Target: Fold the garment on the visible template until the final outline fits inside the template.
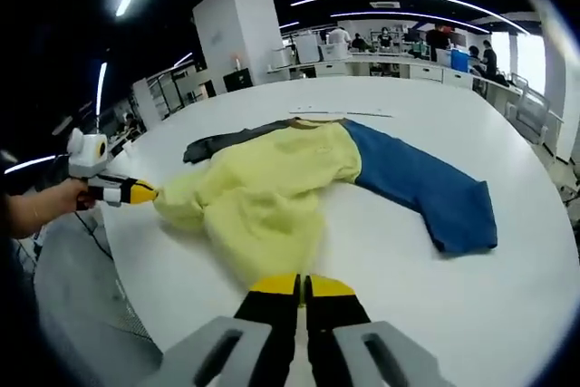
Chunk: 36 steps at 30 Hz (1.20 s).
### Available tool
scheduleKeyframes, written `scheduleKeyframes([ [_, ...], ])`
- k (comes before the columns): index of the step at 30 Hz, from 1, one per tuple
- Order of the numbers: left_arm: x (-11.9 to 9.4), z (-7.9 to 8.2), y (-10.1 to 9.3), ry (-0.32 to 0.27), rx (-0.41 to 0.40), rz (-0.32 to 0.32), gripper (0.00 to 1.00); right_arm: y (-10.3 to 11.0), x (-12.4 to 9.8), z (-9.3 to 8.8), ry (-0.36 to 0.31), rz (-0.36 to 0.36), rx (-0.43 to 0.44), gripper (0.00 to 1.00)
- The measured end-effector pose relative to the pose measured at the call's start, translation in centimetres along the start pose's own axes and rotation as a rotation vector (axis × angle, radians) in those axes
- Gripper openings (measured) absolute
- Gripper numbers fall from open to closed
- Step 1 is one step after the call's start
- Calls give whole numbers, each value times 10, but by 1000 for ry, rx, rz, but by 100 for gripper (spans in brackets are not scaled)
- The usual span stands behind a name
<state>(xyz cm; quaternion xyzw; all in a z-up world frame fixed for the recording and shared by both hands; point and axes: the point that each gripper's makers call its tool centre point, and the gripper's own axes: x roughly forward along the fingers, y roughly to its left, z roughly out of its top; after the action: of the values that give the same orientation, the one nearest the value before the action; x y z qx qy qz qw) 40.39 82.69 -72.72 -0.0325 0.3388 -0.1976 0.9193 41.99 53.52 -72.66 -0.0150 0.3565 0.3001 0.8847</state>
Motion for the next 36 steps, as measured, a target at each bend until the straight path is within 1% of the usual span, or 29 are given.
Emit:
scheduleKeyframes([
  [3,-7,0,6,0,-6,16,1,-4,-8,-5,0,-23,12,0],
  [5,-10,0,8,0,-10,19,1,-6,-12,-8,0,-28,34,0],
  [8,-15,-3,10,14,-22,27,1,-6,-16,-12,1,-37,50,0],
  [11,-19,-4,11,13,-24,31,1,-5,-21,-14,1,-40,62,0],
  [17,-28,-11,13,29,-47,41,1,-5,-33,-17,-1,-67,82,0],
  [20,-33,-15,15,31,-61,44,1,-7,-38,-20,1,-92,85,0],
  [22,-34,-18,14,34,-71,43,1,-9,-38,-24,7,-109,82,0],
  [26,-36,-24,13,52,-75,46,1,-10,-36,-32,24,-109,91,0],
  [27,-36,-24,13,52,-75,43,1,-11,-35,-34,26,-110,93,0],
  [29,-36,-19,10,25,-77,26,2,-13,-32,-40,39,-116,105,0],
  [31,-35,-20,9,33,-71,23,2,-16,-28,-47,56,-124,115,0],
  [32,-34,-22,10,46,-48,27,2,-16,-27,-49,60,-124,118,0],
  [33,-32,-23,10,53,-46,28,2,-17,-26,-51,63,-125,119,0],
  [34,-31,-23,9,59,-51,24,2,-17,-25,-53,71,-126,123,0],
  [36,-29,-18,6,55,-67,10,2,-17,-24,-54,74,-127,122,0],
])
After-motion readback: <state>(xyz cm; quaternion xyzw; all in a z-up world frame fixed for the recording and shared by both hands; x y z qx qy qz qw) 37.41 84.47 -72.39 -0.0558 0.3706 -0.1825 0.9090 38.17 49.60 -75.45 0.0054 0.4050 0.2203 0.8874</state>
